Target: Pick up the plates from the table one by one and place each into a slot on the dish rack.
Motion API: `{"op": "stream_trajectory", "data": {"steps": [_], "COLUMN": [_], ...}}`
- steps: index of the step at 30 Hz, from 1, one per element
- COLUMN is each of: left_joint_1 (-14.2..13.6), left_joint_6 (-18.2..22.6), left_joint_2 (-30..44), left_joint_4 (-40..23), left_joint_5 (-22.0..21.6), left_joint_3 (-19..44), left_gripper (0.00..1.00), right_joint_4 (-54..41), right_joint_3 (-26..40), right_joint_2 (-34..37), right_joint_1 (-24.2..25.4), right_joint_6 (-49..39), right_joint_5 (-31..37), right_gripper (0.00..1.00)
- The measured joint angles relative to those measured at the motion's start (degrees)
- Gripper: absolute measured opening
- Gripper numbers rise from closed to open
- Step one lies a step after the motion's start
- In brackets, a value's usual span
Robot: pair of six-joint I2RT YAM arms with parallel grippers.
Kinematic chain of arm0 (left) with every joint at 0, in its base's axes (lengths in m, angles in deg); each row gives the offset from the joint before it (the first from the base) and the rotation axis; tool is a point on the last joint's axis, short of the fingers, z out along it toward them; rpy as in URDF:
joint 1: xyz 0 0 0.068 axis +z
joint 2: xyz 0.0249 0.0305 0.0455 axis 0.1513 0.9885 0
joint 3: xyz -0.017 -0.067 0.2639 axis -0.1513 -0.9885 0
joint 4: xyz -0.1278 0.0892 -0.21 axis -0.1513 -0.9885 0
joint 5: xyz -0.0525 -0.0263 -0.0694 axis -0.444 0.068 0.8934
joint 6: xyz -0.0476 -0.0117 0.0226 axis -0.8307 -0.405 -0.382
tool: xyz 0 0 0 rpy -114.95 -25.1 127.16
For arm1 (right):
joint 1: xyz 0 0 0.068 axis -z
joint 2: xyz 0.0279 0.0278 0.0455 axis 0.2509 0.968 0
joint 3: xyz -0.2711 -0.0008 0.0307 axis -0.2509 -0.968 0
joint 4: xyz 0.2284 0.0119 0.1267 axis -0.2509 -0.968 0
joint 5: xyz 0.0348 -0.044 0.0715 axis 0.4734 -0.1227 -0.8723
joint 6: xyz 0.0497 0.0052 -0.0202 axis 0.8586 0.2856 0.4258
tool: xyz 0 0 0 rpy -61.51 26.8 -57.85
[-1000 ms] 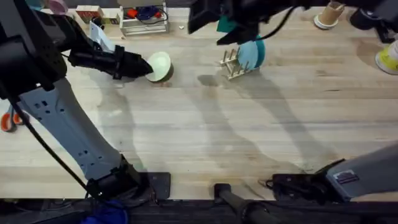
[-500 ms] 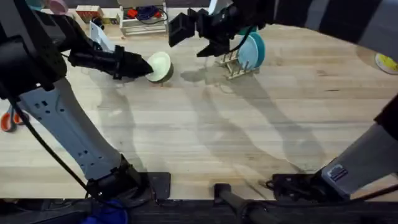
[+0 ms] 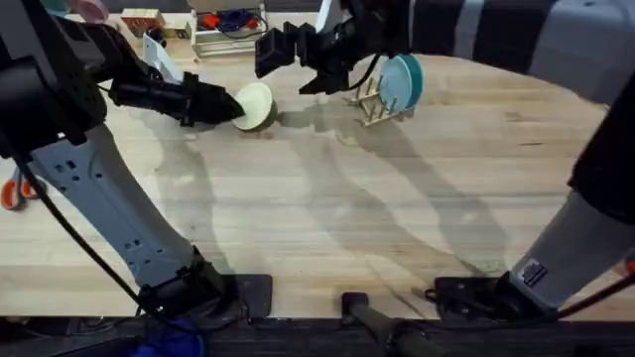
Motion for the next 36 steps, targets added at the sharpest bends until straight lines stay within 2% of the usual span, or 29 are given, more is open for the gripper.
{"op": "stream_trajectory", "data": {"steps": [36], "left_joint_1": [0.00], "left_joint_6": [0.00], "left_joint_2": [0.00], "left_joint_4": [0.07], "left_joint_5": [0.00], "left_joint_3": [0.00], "left_gripper": [0.041], "right_joint_4": [12.92], "right_joint_3": [0.04], "right_joint_2": [9.32], "right_joint_1": [-6.26], "right_joint_6": [5.96], "right_joint_5": [2.20], "right_gripper": [0.993]}}
